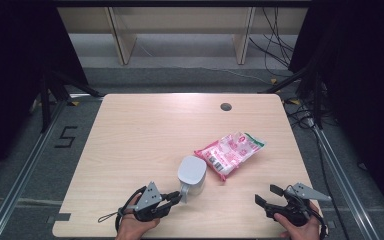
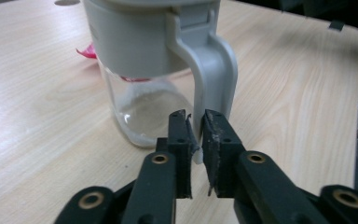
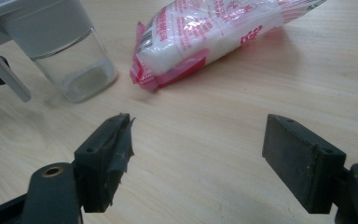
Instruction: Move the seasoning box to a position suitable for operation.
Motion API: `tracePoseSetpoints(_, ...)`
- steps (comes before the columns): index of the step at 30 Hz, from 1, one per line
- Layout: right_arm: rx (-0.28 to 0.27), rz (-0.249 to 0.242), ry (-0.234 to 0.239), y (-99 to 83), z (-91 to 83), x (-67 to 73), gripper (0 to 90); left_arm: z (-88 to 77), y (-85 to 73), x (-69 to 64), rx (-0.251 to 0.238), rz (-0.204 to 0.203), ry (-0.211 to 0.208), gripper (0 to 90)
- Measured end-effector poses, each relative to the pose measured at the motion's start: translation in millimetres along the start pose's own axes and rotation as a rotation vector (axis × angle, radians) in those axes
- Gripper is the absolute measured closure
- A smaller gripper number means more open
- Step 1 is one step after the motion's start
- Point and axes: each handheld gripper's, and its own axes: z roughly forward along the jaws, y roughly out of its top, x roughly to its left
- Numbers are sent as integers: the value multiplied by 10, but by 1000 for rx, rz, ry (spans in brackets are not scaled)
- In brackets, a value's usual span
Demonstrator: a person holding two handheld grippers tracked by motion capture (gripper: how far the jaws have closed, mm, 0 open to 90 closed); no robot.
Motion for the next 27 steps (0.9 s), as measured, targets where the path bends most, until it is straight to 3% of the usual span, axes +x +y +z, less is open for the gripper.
tracePoseSetpoints(1,-7,7,7,0,11,5,248,2,15,-12,-20,-21,-1,697)
tracePoseSetpoints(3,-4,29,8,-2,12,23,247,6,34,-23,-20,-23,-19,673)
tracePoseSetpoints(4,-1,4,9,1,7,9,247,22,53,-57,-26,-17,-32,650)
tracePoseSetpoints(5,12,6,8,3,-6,13,247,67,98,-127,-17,0,-18,584)
tracePoseSetpoints(6,-4,1,6,1,11,8,247,87,119,-149,-1,15,3,578)
tracePoseSetpoints(7,10,35,8,3,-10,36,247,116,139,-152,7,26,22,577)
tracePoseSetpoints(8,3,31,2,2,5,34,247,141,159,-153,4,20,34,593)
tracePoseSetpoints(10,17,13,5,5,-16,28,247,186,188,-138,-3,-3,25,617)
tracePoseSetpoints(12,14,3,8,5,-10,16,247,205,189,-140,-1,3,31,648)
tracePoseSetpoints(13,3,46,16,0,-1,39,247,211,179,-120,-1,4,59,665)
tracePoseSetpoints(17,-6,-22,9,4,-3,5,244,170,166,-18,-13,-12,85,679)
tracePoseSetpoints(18,-9,25,26,2,1,37,241,147,157,51,-14,-18,99,682)
tracePoseSetpoints(19,-11,6,22,7,13,21,240,137,157,89,-12,-20,102,682)
tracePoseSetpoints(20,8,21,24,13,-6,40,240,135,158,113,-13,-19,105,683)
tracePoseSetpoints(23,-1,-35,16,11,3,18,240,122,160,167,-11,-9,128,683)
tracePoseSetpoints(27,-13,-30,11,8,7,17,240,114,151,260,-14,-8,173,680)
